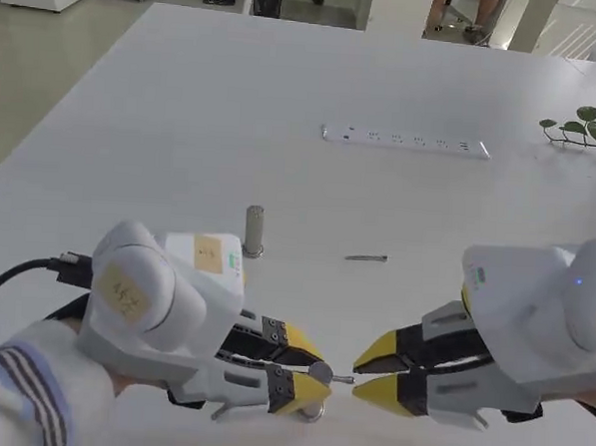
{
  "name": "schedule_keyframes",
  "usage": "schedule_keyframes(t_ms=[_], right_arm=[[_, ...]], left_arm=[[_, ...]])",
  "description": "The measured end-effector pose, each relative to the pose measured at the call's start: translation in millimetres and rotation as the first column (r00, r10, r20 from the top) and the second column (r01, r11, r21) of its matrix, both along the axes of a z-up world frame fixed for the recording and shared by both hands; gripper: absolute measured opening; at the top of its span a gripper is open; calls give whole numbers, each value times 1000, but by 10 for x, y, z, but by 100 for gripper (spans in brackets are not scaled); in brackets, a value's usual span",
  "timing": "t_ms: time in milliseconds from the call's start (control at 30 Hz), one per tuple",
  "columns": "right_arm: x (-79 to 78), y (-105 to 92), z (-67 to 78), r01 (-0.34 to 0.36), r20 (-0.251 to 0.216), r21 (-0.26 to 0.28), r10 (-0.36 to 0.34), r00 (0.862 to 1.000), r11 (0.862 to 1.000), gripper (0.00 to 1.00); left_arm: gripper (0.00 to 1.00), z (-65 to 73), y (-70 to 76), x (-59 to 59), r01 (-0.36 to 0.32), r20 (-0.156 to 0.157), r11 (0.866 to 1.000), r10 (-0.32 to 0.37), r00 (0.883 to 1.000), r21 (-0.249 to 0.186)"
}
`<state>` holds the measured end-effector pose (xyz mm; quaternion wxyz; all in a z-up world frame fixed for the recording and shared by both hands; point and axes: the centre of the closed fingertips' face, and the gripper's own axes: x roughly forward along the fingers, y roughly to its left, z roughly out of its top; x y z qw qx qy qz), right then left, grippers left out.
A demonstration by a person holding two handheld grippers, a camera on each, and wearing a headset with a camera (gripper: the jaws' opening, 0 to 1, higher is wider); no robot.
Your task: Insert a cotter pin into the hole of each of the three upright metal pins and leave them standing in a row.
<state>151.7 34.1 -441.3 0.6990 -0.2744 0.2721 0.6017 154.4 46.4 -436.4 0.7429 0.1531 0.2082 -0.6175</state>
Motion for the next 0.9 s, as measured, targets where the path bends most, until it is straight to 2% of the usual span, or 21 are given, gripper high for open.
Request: schedule_keyframes(t_ms=[367, 667, 900], right_arm=[[-11, 96, 8, -37, 23, -10, 37, 999, 999, 0], [-21, 145, 6, -91, 58, -46, 94, 994, 995, 0], [-36, 164, 30, -98, 54, -45, 100, 993, 994, 0]], left_arm=[[9, 3, -6, 11, -3, 0, 1000, 3, 1000, -1], [9, -2, -10, 18, 0, 8, 1000, 0, 1000, 4], [9, -9, -14, 20, -5, 4, 1000, 5, 1000, 11]])
